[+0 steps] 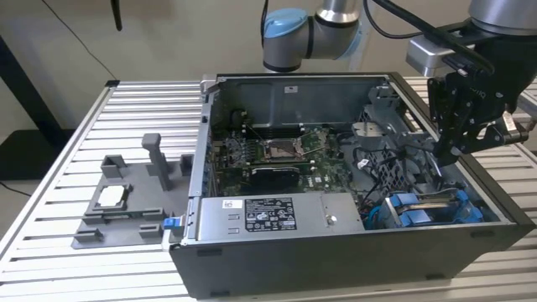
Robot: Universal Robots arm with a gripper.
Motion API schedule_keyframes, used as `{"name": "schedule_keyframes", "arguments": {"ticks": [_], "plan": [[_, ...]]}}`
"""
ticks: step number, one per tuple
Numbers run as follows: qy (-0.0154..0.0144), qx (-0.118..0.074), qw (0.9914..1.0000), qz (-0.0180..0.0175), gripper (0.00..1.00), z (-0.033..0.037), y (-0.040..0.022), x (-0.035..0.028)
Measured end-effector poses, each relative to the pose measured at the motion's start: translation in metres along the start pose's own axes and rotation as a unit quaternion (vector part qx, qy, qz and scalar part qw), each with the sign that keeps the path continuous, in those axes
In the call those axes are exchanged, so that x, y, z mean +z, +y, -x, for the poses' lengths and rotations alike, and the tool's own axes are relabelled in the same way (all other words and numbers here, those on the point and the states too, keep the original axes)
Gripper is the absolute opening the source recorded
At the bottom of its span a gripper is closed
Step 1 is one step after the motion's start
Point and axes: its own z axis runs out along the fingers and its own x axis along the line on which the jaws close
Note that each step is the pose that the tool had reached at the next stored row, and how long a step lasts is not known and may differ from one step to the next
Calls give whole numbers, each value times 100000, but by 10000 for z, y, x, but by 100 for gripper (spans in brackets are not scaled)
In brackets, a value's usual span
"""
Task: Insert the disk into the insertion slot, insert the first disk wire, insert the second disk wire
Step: 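Insert the first disk wire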
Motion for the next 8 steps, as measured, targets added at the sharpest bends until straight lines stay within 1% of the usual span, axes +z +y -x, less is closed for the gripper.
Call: {"name": "schedule_keyframes", "arguments": {"ticks": [6,7,8], "plan": [[7,34,100000,13,19,-2,0,0],[0,43,100000,58,19,-3,1,1],[-10,37,100000,178,19,-4,1,4]]}}
